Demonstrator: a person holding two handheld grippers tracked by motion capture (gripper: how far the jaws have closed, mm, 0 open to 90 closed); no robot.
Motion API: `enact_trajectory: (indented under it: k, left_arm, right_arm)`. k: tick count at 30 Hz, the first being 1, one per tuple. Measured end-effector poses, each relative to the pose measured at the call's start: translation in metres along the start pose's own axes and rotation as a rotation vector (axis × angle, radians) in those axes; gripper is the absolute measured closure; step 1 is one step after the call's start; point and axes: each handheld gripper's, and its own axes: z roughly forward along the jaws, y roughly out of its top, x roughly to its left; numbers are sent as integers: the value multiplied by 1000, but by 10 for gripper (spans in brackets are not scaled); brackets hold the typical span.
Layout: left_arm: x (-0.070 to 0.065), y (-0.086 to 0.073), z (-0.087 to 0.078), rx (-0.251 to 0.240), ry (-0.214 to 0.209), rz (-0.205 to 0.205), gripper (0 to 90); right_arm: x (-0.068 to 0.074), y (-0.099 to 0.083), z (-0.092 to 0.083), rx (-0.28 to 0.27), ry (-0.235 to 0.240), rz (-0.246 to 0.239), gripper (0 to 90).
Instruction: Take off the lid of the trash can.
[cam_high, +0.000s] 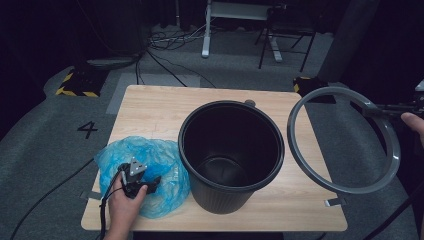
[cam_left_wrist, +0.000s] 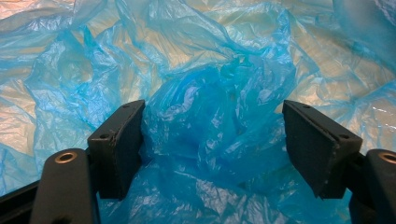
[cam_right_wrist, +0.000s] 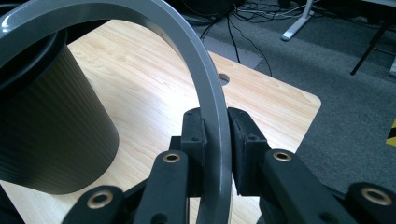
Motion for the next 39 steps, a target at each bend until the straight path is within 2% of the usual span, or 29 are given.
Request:
enact_trajectory:
  k: [9, 19, 39]
  left_arm:
    - [0, 0, 0, 0, 0, 0, 249]
    - [0, 0, 0, -1, 0, 0, 248]
    - [-1, 0, 0, -1, 7, -3, 249]
  right_arm:
    - [-8, -23, 15, 11, -5, 23, 777]
    - [-13, -51, 47, 48, 2, 42, 776]
    - [-23, -103, 94, 97, 3, 81, 776]
